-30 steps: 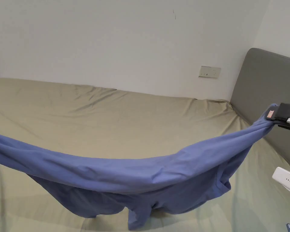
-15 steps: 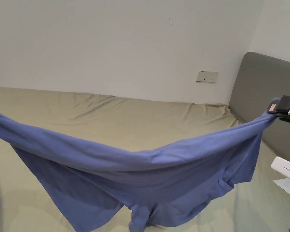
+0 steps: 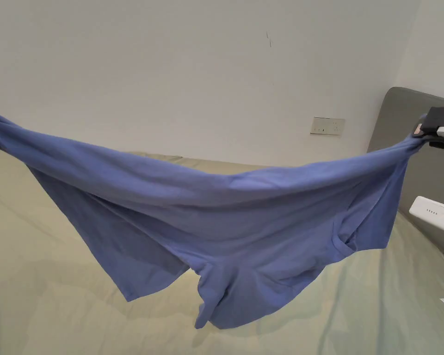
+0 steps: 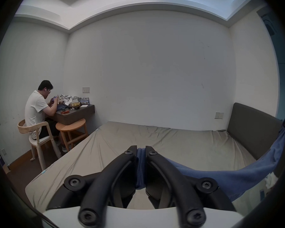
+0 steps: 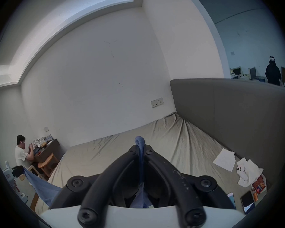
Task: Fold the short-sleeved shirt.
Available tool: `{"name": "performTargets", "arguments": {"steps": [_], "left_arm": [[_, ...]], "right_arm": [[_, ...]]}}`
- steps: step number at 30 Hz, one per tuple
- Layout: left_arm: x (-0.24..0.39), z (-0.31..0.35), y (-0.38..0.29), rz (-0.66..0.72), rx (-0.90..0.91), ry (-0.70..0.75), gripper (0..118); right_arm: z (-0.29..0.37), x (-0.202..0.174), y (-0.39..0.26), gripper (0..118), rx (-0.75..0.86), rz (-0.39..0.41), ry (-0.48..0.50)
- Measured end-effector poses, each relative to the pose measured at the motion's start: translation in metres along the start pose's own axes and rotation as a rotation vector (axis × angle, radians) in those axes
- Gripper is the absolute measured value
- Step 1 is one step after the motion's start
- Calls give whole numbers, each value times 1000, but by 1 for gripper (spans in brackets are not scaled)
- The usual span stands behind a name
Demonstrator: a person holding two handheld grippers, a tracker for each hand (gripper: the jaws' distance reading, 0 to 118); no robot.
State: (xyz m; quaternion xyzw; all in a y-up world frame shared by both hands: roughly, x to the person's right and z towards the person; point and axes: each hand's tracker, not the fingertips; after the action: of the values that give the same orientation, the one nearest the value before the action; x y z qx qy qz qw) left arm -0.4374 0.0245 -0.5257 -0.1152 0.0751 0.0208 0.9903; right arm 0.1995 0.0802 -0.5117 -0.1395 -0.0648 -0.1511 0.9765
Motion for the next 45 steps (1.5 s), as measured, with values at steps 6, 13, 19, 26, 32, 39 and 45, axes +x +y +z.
{"name": "performTargets", "arguments": {"steps": [6, 13, 19, 26, 32, 39, 45], "left_arm": [[12, -39, 25, -39, -23, 36, 9], [14, -79, 23, -29, -61, 63, 9], [11, -91, -4, -22, -103, 52, 9], [7, -80, -72, -57, -191, 30, 9], [-7, -33, -148, -87, -250, -25, 9], [-32, 38, -238, -58, -327, -38, 9], [-46, 95, -305, -25, -416, -26, 9]], "right_arm": [[-39, -19, 29, 4, 12, -23, 2], [-78, -33, 28, 4, -1, 20, -11], [-90, -28, 3, 4, -36, 62, 0], [-79, -2, -54, 4, -135, 44, 34], [-39, 35, -118, 4, -206, 24, 41], [36, 72, -203, 4, -319, -7, 33], [88, 96, -279, 4, -390, 47, -36]]}}
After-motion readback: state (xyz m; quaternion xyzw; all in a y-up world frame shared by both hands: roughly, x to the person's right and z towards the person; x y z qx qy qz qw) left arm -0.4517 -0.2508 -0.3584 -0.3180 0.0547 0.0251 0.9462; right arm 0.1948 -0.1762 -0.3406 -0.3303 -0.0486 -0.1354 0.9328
